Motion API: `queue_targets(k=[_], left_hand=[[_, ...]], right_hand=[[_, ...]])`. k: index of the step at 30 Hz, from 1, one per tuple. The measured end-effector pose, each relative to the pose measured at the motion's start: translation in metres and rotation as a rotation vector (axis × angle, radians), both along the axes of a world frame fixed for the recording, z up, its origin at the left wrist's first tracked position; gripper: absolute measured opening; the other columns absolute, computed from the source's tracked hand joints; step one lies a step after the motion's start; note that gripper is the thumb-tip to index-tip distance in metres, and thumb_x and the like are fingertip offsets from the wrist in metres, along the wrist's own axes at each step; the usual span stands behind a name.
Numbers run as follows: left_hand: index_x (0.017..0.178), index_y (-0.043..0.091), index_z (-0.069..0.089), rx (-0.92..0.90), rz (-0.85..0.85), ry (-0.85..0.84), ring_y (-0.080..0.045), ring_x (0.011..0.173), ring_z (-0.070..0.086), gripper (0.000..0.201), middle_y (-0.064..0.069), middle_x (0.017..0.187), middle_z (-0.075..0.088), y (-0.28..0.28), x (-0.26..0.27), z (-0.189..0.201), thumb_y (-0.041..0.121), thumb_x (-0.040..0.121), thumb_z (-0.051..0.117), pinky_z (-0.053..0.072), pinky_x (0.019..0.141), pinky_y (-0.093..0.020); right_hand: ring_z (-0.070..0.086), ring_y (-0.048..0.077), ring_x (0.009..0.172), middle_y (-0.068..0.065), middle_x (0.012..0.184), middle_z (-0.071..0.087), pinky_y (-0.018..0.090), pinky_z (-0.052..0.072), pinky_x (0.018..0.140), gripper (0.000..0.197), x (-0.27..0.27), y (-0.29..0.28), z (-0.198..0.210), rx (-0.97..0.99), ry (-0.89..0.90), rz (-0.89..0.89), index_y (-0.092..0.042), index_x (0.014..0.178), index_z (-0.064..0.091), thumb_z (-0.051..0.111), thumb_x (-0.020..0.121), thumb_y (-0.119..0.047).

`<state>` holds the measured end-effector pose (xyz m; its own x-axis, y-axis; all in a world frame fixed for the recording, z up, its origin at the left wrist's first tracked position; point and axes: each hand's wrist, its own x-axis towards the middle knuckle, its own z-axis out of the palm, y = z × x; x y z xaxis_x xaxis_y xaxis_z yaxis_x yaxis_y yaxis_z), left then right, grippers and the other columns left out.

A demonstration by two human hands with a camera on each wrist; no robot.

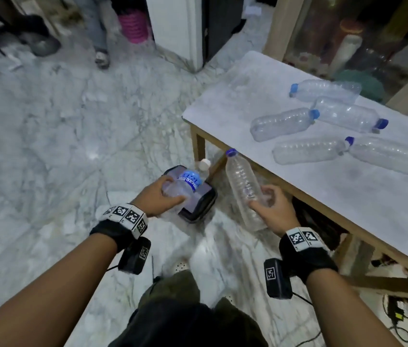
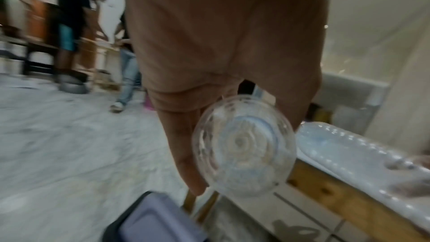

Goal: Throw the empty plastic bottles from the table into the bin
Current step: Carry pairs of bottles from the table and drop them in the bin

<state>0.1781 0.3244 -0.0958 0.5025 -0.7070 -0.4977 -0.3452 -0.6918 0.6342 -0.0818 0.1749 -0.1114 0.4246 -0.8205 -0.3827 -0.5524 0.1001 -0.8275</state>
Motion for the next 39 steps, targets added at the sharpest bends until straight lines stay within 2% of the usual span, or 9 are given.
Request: queue_targets(k=[4, 7, 10, 16, 21, 24, 28, 33, 39], left_hand=[[0.116, 0.034, 0.046, 0.138, 0.182, 0.026, -0.029, 0.074, 0.065, 0.05, -0.009, 0.092, 0.056, 0.037, 0.028, -0.023, 0.044, 0.073, 0.072, 0.061, 0.053, -0.045], [0.121, 0.03, 0.047, 0.191, 0.234, 0.026, -0.03, 0.075, 0.063, 0.049, -0.012, 0.105, 0.058, 0.047, 0.053, -0.045, 0.041, 0.078, 0.069, 0.059, 0.057, -0.039], [0.126, 0.025, 0.048, 0.24, 0.233, -0.001, -0.03, 0.085, 0.06, 0.05, -0.011, 0.116, 0.058, 0.044, 0.083, -0.075, 0.039, 0.081, 0.065, 0.055, 0.059, -0.035], [0.127, 0.031, 0.045, 0.358, 0.187, 0.059, -0.029, 0.073, 0.064, 0.054, -0.007, 0.103, 0.056, 0.02, 0.138, -0.141, 0.043, 0.077, 0.06, 0.061, 0.059, -0.039], [0.121, 0.029, 0.048, 0.365, 0.13, 0.036, -0.028, 0.078, 0.065, 0.053, -0.007, 0.1, 0.062, 0.01, 0.168, -0.199, 0.048, 0.073, 0.064, 0.059, 0.072, -0.036], [0.115, 0.026, 0.048, 0.344, 0.132, 0.065, -0.024, 0.068, 0.064, 0.048, -0.005, 0.09, 0.064, 0.008, 0.18, -0.224, 0.048, 0.075, 0.063, 0.058, 0.07, -0.035], [0.121, 0.027, 0.048, 0.314, 0.152, 0.076, -0.027, 0.077, 0.063, 0.055, -0.004, 0.093, 0.06, 0.005, 0.188, -0.25, 0.05, 0.074, 0.066, 0.058, 0.074, -0.039], [0.125, 0.024, 0.048, 0.271, 0.182, 0.074, -0.023, 0.089, 0.062, 0.055, -0.006, 0.104, 0.058, -0.002, 0.191, -0.268, 0.048, 0.079, 0.066, 0.054, 0.08, -0.034], [0.131, 0.019, 0.045, 0.213, 0.204, 0.068, -0.024, 0.115, 0.054, 0.052, -0.01, 0.128, 0.056, -0.011, 0.181, -0.288, 0.041, 0.086, 0.06, 0.036, 0.084, -0.027]], right_hand=[[0.057, 0.018, 0.086, 0.004, 0.105, 0.056, 0.029, 0.048, 0.068, 0.051, 0.034, 0.016, -0.034, 0.08, 0.098, 0.065, -0.019, 0.115, 0.05, 0.077, 0.074, -0.033], [0.055, 0.015, 0.075, 0.004, 0.105, 0.053, 0.029, 0.048, 0.064, 0.051, 0.067, 0.025, -0.064, 0.149, 0.177, 0.11, -0.015, 0.117, 0.049, 0.075, 0.076, -0.029], [0.06, 0.02, 0.086, 0.003, 0.109, 0.054, 0.033, 0.052, 0.074, 0.056, 0.101, 0.03, -0.107, 0.228, 0.271, 0.148, -0.02, 0.118, 0.047, 0.074, 0.071, -0.035], [0.059, 0.026, 0.093, 0.008, 0.112, 0.058, 0.031, 0.047, 0.075, 0.058, 0.177, 0.034, -0.202, 0.331, 0.382, 0.132, -0.019, 0.122, 0.047, 0.073, 0.073, -0.037], [0.059, 0.03, 0.08, 0.01, 0.095, 0.062, 0.032, 0.046, 0.066, 0.039, 0.235, 0.03, -0.27, 0.254, 0.424, -0.065, -0.013, 0.099, 0.051, 0.073, 0.072, -0.032], [0.06, 0.036, 0.088, 0.018, 0.103, 0.06, 0.031, 0.043, 0.064, 0.045, 0.259, 0.032, -0.303, 0.175, 0.381, -0.16, -0.004, 0.097, 0.052, 0.076, 0.068, -0.029], [0.051, 0.027, 0.089, 0.009, 0.113, 0.035, 0.033, 0.049, 0.076, 0.049, 0.288, 0.036, -0.338, 0.084, 0.309, -0.245, -0.015, 0.095, 0.04, 0.077, 0.064, -0.023], [0.027, 0.009, 0.085, 0.018, 0.111, 0.045, 0.024, 0.038, 0.082, 0.055, 0.308, 0.037, -0.368, -0.13, 0.343, -0.281, -0.004, 0.098, 0.047, 0.08, 0.057, -0.018], [0.062, 0.032, 0.109, 0.005, 0.119, 0.065, 0.037, 0.05, 0.085, 0.043, 0.297, 0.043, -0.379, 0.166, 0.598, 0.091, -0.023, 0.116, 0.064, 0.064, 0.08, -0.045]])
